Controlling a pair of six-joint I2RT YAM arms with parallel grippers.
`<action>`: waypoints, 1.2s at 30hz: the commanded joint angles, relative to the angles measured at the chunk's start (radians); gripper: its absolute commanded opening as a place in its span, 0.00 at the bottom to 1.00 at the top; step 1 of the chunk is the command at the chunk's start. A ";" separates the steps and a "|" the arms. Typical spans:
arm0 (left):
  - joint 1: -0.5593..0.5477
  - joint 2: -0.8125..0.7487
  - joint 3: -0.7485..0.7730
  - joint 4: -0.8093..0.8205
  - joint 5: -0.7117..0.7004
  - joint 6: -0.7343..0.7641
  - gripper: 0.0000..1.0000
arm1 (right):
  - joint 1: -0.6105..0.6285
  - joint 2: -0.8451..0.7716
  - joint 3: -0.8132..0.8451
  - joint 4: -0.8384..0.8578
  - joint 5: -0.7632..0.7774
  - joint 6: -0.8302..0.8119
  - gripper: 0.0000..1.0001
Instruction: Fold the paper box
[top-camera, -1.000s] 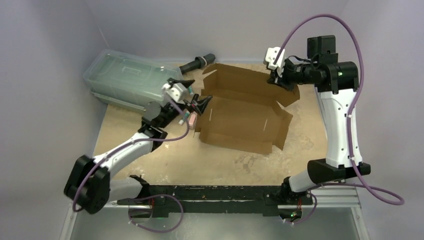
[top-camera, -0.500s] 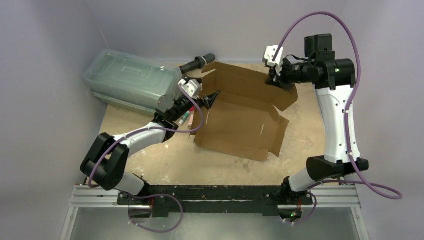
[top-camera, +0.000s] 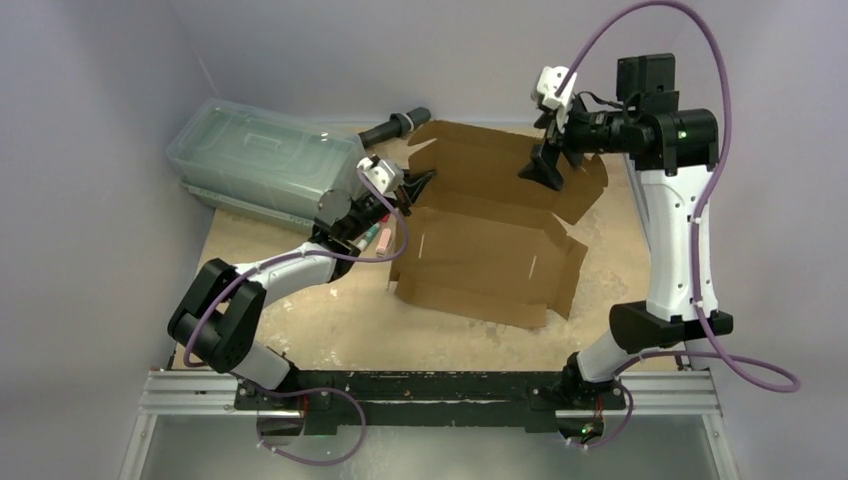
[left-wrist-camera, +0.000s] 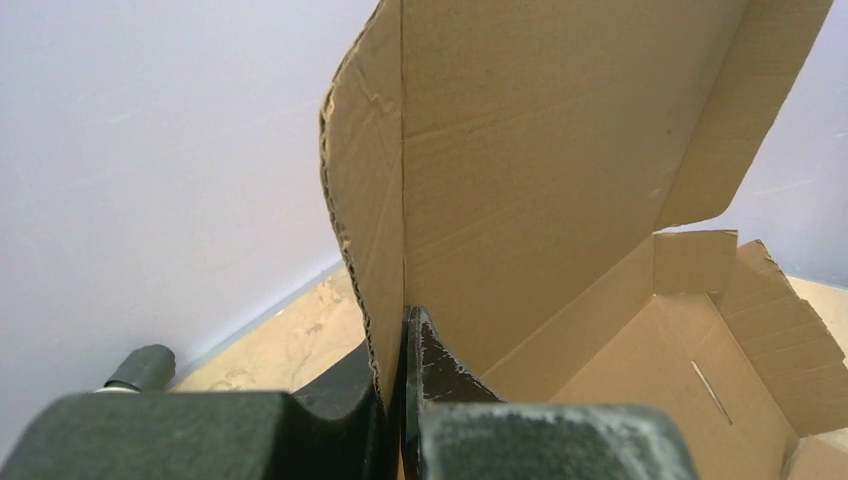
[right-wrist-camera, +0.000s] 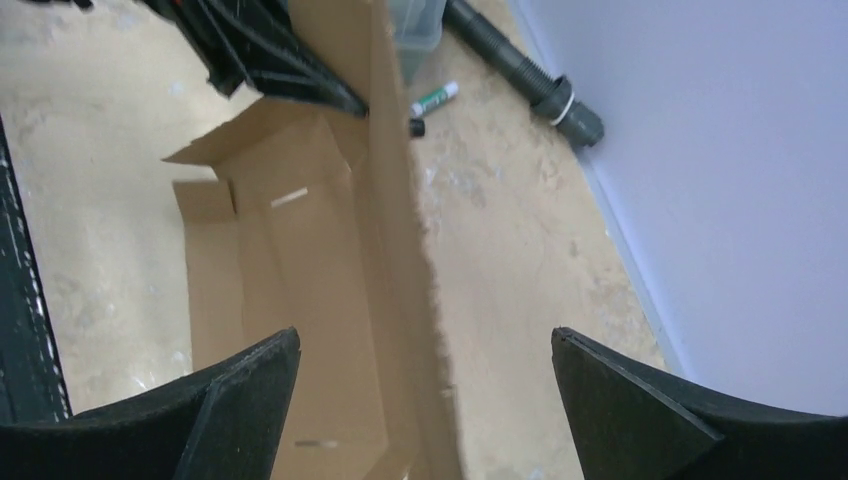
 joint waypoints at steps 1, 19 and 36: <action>-0.008 -0.006 0.010 0.079 0.044 -0.020 0.00 | -0.002 0.033 0.109 0.031 -0.087 0.130 0.99; -0.024 -0.007 0.045 0.022 0.064 0.032 0.00 | 0.005 -0.039 0.108 0.021 0.005 0.076 0.94; -0.049 -0.011 0.099 -0.051 0.040 0.147 0.00 | 0.182 0.082 0.085 0.000 0.235 0.047 0.45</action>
